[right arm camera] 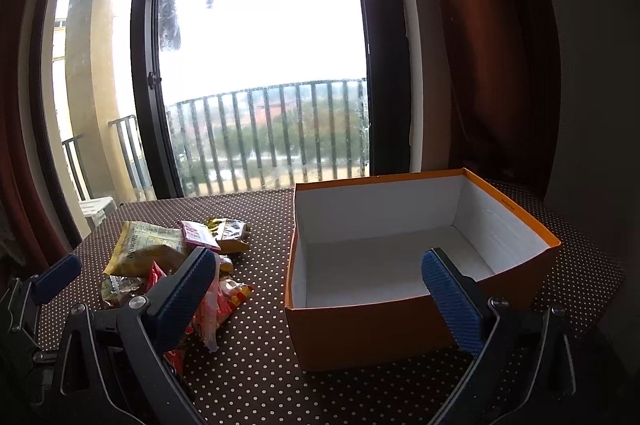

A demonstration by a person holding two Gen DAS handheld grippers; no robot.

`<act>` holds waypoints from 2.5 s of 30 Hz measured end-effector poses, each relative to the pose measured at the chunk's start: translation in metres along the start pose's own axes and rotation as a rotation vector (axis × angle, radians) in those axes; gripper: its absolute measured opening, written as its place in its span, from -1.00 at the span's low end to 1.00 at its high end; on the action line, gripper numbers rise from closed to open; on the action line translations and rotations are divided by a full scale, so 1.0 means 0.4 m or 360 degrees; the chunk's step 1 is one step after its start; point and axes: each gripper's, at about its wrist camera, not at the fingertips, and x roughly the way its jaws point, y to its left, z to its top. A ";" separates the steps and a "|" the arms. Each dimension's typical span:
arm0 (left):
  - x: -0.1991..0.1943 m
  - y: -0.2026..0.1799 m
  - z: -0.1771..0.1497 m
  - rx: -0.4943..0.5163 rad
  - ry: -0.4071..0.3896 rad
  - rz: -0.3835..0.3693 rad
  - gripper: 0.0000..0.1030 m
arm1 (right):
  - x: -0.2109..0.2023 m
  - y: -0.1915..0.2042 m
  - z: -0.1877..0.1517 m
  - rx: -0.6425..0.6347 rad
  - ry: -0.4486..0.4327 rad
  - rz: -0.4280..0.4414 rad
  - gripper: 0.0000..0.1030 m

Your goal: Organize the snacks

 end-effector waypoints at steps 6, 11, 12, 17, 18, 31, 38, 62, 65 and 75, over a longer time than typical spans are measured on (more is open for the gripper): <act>-0.001 -0.002 0.001 0.0005 0.0004 0.0002 0.98 | 0.004 0.002 0.002 0.0001 0.0009 0.0003 1.00; -0.002 -0.004 0.004 0.0006 0.0001 -0.0001 0.98 | 0.005 0.001 0.002 0.0002 0.0007 0.0003 1.00; -0.002 -0.004 0.004 0.0006 0.0002 0.0000 0.98 | 0.004 0.002 0.002 0.0002 0.0008 0.0002 1.00; 0.000 -0.006 0.005 0.0007 0.0004 0.0002 0.98 | 0.005 0.001 0.003 0.0002 0.0009 0.0001 1.00; 0.000 -0.006 0.005 0.0006 0.0004 0.0002 0.98 | 0.005 0.001 0.003 0.0002 0.0010 0.0001 1.00; 0.000 -0.011 0.008 0.0005 -0.0012 0.0001 0.97 | -0.003 -0.001 0.003 0.0005 -0.0005 -0.0019 1.00; 0.002 -0.012 0.002 0.0001 0.0003 -0.0022 0.97 | -0.006 0.008 -0.002 0.0002 0.0006 -0.0067 1.00; 0.051 0.104 -0.109 -0.0042 0.0058 0.0079 0.96 | 0.084 0.133 -0.104 -0.0052 0.0073 0.0074 1.00; 0.064 0.108 -0.135 -0.0029 0.0088 0.0065 0.96 | 0.097 0.160 -0.130 -0.0094 0.0102 0.0111 1.00; 0.124 0.140 -0.197 -0.0027 0.0221 0.0031 0.97 | 0.150 0.231 -0.185 -0.0186 0.0211 0.0195 0.99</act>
